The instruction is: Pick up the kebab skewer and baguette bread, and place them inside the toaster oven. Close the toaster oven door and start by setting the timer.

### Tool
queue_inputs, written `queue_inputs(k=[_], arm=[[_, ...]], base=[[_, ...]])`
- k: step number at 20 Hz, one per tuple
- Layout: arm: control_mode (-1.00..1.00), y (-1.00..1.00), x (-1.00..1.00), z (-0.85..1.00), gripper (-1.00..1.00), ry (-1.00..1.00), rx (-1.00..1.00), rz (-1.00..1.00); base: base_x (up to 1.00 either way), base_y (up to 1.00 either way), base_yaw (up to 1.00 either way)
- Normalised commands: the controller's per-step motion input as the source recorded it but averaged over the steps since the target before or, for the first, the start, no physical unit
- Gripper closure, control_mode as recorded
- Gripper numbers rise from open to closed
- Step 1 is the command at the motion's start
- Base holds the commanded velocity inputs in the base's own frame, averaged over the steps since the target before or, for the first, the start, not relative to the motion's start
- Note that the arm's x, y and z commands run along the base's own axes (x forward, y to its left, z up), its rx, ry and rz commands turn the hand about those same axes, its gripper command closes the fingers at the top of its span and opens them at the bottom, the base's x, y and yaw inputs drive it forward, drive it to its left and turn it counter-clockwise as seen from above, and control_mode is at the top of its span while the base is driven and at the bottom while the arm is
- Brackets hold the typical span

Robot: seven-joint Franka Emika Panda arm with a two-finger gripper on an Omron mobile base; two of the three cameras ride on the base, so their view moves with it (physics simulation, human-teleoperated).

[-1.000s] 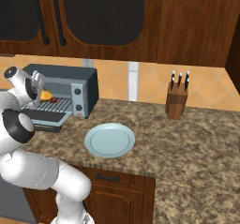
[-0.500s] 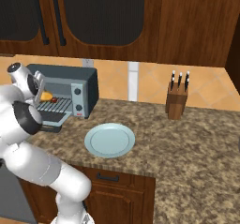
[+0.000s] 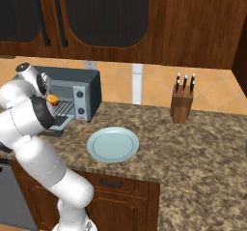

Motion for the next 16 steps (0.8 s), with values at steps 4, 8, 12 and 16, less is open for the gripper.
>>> queue_inputs(k=[4, 8, 12, 16], arm=[[-1.0, 0.14, 0.3, -0.04, 1.0, 0.03, 0.0, 0.0], [-1.0, 0.36, 0.29, -0.2, 1.0, 0.0, -0.01, -0.04], [-1.0, 0.39, 0.2, -0.37, 1.0, 0.0, 0.0, -0.1], [-1.0, 0.36, 0.06, -0.46, 1.0, 0.0, 0.0, -0.15]], base=[[0.0, 0.0, 0.0], [0.0, 0.0, 0.0], [0.0, 0.0, 0.0], [0.0, 0.0, 0.0]])
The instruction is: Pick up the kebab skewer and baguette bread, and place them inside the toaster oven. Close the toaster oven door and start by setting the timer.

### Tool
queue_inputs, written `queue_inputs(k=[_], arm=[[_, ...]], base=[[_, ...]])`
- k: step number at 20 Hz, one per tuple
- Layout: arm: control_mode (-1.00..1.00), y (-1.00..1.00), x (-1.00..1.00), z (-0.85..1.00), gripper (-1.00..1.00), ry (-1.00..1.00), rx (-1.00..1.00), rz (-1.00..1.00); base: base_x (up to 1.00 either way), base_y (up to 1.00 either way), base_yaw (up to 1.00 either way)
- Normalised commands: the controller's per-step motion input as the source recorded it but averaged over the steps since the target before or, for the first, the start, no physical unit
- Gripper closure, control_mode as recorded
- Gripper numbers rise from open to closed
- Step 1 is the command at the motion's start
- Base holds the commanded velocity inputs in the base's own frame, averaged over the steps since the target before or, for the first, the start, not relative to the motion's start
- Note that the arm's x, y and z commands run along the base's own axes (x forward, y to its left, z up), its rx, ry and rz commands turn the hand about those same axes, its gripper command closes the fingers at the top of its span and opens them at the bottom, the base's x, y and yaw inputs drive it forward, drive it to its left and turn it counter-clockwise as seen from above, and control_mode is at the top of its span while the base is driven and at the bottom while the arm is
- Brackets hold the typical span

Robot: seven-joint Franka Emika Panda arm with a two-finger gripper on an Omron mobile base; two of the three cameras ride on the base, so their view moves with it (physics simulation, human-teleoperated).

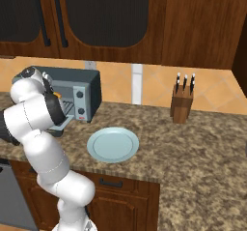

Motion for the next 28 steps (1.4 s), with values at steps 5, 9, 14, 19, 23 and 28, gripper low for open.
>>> queue_inputs(k=[5, 9, 14, 19, 23, 28], arm=[[-1.0, 0.58, 0.12, -0.14, -1.0, 0.01, -0.02, -0.17], [-1.0, 0.4, 0.06, 0.0, -1.0, 0.04, -0.02, -0.09], [-1.0, 0.0, 0.0, 0.0, -1.0, 0.02, 0.0, 0.0], [-1.0, 0.0, 0.0, 0.02, -1.0, 0.01, 0.0, 0.0], [-1.0, -0.05, -0.41, 0.24, -1.0, 0.0, 0.0, -0.01], [-1.0, -0.07, -0.53, 0.32, -1.0, 0.0, -0.01, -0.02]], base=[[0.0, 0.0, 0.0], [0.0, 0.0, 0.0], [0.0, 0.0, 0.0], [0.0, 0.0, 0.0], [0.0, 0.0, 0.0], [0.0, 0.0, 0.0]])
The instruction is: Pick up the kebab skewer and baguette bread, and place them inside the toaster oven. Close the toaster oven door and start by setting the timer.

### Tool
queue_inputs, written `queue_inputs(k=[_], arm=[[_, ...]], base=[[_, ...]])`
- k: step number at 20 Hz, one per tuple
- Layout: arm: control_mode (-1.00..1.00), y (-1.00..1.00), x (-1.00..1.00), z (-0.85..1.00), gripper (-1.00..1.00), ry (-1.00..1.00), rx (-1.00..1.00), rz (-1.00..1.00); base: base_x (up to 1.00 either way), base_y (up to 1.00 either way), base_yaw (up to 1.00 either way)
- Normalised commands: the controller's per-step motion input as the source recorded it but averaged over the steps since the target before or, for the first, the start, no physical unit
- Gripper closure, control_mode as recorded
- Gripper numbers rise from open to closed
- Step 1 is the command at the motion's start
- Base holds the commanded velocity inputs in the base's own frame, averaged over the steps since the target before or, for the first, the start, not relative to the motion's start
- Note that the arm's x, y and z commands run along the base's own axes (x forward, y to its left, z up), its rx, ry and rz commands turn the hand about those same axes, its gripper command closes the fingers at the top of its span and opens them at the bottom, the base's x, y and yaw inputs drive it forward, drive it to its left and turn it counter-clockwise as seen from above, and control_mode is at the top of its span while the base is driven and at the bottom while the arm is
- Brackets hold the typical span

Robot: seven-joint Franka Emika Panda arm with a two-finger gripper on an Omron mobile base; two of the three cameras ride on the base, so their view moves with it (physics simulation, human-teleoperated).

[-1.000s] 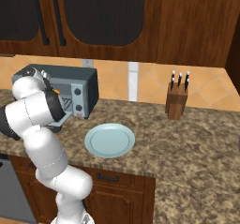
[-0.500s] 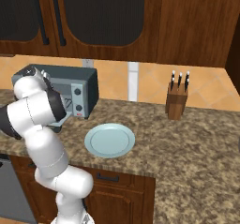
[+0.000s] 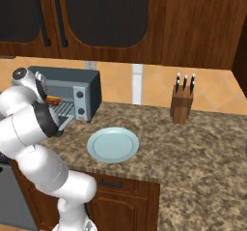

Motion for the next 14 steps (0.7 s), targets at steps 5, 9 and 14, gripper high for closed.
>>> queue_inputs(k=[5, 9, 14], arm=[[-1.0, 0.0, -0.38, 0.38, -1.0, 0.01, -0.02, -0.03], [-1.0, 0.0, -0.28, 0.19, -1.0, 0.01, -0.06, -0.04], [-1.0, 0.08, -0.4, 0.0, -1.0, 0.02, -0.34, 0.26]], base=[[0.0, 0.0, 0.0], [0.0, 0.0, 0.0], [0.0, 0.0, 0.0]])
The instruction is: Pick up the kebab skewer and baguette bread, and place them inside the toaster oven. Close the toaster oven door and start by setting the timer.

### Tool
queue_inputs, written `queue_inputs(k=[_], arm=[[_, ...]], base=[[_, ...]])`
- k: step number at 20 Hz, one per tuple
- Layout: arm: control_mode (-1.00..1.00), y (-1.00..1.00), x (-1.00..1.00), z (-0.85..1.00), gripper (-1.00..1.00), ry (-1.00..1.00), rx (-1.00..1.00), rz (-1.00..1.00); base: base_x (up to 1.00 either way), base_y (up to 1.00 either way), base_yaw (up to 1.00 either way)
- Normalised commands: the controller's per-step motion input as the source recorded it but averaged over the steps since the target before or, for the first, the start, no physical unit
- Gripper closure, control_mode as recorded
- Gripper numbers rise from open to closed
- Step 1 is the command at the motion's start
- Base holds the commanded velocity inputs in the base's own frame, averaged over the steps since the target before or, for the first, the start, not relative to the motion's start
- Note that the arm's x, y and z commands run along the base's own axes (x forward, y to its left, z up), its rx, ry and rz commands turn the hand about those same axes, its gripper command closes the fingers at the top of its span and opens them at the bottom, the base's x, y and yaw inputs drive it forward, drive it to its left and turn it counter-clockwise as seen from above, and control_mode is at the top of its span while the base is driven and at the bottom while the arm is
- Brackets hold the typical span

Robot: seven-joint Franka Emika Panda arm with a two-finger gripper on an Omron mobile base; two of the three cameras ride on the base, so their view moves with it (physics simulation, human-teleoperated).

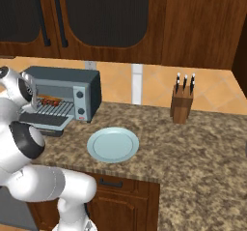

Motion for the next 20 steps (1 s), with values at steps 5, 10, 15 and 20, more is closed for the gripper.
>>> queue_inputs(k=[5, 10, 15, 20], arm=[[-1.0, 0.03, -0.4, -0.1, -1.0, 0.0, -0.41, 0.5], [-1.0, 0.0, -0.48, -0.1, -1.0, -0.01, -0.43, 0.4], [-1.0, 0.0, -0.37, -0.12, -1.0, -0.06, -0.37, 0.28], [-1.0, 0.0, -0.15, -0.01, -1.0, -0.03, -0.31, 0.13]], base=[[0.0, 0.0, 0.0], [0.0, 0.0, 0.0], [0.0, 0.0, 0.0], [0.0, 0.0, 0.0]])
